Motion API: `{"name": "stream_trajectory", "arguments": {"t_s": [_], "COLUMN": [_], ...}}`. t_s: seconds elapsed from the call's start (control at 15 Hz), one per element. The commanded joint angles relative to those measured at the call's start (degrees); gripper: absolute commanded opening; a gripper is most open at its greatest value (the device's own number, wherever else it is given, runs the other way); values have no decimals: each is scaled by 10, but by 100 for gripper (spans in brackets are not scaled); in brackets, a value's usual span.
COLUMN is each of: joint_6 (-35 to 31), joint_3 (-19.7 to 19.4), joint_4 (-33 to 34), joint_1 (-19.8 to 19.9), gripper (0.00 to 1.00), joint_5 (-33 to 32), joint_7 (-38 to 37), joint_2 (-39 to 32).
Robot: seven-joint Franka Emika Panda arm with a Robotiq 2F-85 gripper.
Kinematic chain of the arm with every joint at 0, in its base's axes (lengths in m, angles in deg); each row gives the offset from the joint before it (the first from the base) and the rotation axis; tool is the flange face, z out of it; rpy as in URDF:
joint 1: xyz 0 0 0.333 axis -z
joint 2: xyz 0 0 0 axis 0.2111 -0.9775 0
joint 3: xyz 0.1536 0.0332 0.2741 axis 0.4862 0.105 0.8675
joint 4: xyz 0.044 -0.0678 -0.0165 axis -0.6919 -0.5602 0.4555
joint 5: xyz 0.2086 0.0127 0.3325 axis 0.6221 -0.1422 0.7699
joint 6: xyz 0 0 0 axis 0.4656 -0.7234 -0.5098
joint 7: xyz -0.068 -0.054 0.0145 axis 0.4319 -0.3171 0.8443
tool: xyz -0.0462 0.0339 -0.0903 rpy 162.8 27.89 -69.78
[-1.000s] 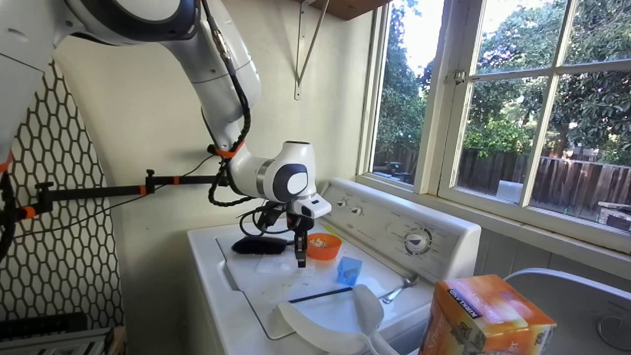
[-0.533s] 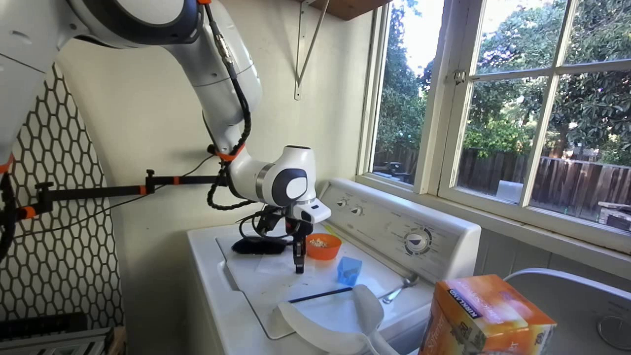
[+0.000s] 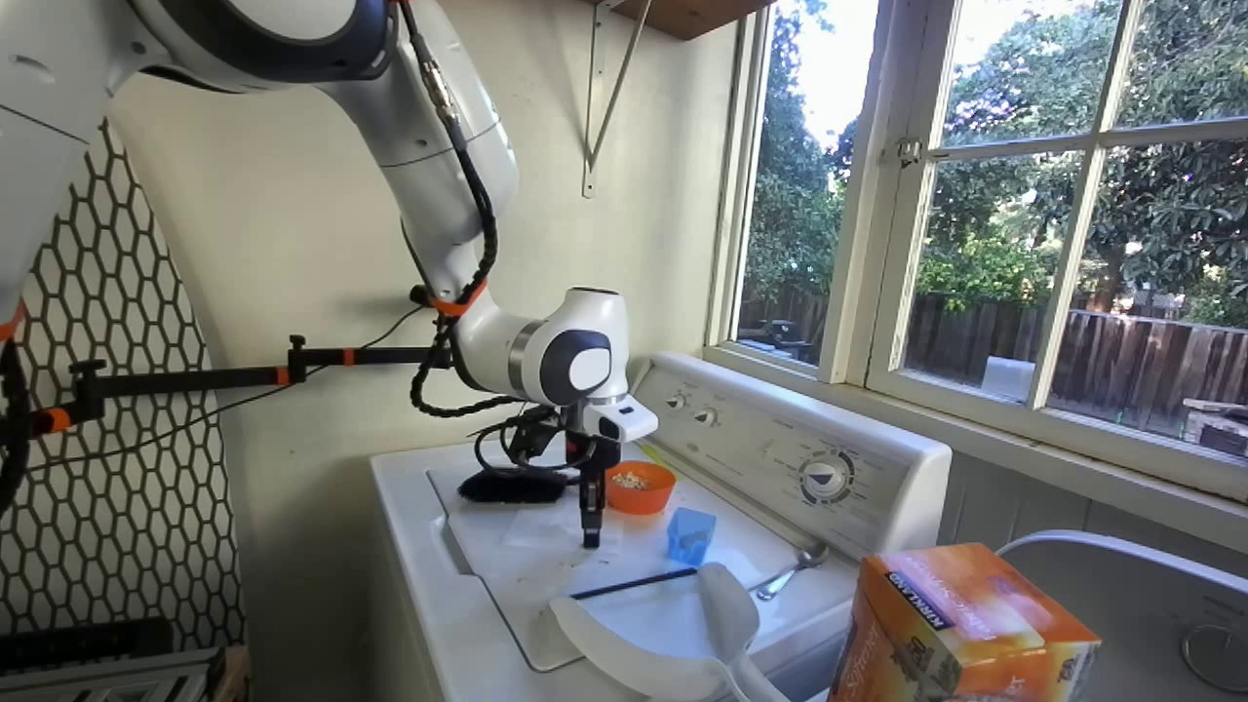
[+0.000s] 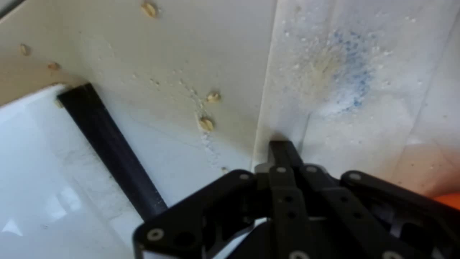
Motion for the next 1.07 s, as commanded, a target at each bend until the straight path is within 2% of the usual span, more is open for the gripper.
{"name": "stream_trajectory", "arguments": {"t_s": [0.0, 0.27, 0.33, 0.4, 1.0], "joint_6": [38, 54, 51, 46, 19], "joint_3": [-12, -17, -18, -20, -32], "joint_4": [-15, -16, -17, -16, -20], "joint_1": [-9, -8, -7, -8, -8], "gripper": [0, 0, 9, 27, 93], "joint_5": [9, 4, 4, 4, -5], "joint_7": [14, 4, 3, -4, -47], "joint_2": [11, 21, 23, 24, 33]}}
